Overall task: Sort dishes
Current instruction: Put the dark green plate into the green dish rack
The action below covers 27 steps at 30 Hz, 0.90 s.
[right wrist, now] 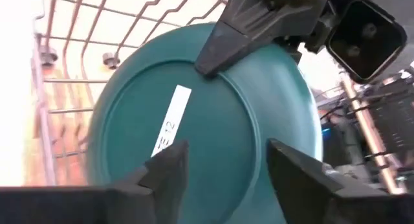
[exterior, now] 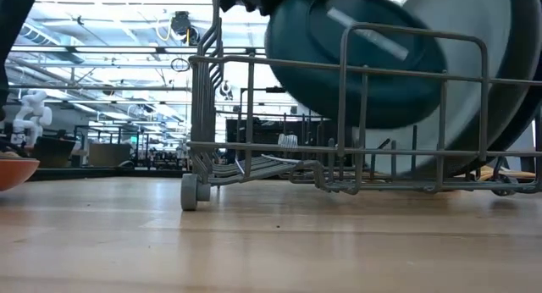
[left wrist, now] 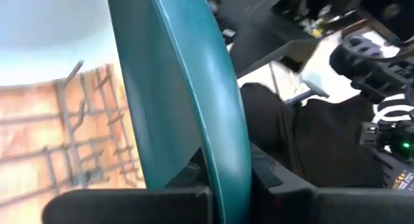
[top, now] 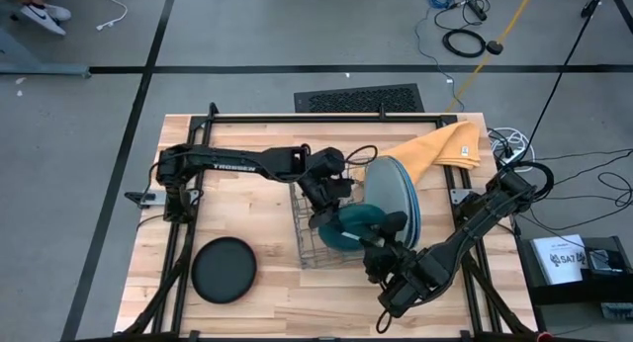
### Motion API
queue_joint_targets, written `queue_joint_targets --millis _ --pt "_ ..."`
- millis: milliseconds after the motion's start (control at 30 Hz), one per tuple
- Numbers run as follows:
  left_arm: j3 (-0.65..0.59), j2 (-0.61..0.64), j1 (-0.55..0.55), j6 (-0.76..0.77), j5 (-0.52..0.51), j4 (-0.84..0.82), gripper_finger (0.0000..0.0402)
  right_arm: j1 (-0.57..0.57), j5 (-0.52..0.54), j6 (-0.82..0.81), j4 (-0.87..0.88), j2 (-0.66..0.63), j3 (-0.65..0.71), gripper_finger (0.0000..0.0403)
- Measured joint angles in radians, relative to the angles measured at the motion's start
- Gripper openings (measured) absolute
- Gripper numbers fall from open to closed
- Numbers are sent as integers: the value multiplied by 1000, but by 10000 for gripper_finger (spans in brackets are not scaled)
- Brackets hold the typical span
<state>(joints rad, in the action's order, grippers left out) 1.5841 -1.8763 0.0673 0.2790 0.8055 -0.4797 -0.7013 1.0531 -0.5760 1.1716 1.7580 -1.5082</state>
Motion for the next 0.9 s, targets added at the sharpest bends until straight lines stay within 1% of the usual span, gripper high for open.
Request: queue_joint_targets --millis 133,233,367,467,533,633,700,800,900 --pt "0 0 0 -13 -52 -54 25 0 -18 -54 0 0 0 260" --pt "-1 -2 0 -24 -72 -73 25 -5 -19 -64 -2 0 0 285" --pt "-1 27 2 -27 -99 -97 25 -21 1 -18 -23 0 0 291" --pt "-1 56 8 -33 -113 -111 25 -33 47 21 -29 0 -10 286" --pt "-1 83 13 -26 -141 -115 25 -39 86 41 -30 0 -24 282" --pt "-1 128 17 26 -259 -120 25 -46 136 73 -28 0 -51 276" --pt "0 146 18 96 -367 -131 25 -51 166 91 -30 0 -70 273" --pt "-1 147 4 237 -475 -146 25 -54 208 95 -28 0 -86 270" --pt "-1 146 -39 370 -587 -136 25 -60 247 109 -26 0 -89 266"
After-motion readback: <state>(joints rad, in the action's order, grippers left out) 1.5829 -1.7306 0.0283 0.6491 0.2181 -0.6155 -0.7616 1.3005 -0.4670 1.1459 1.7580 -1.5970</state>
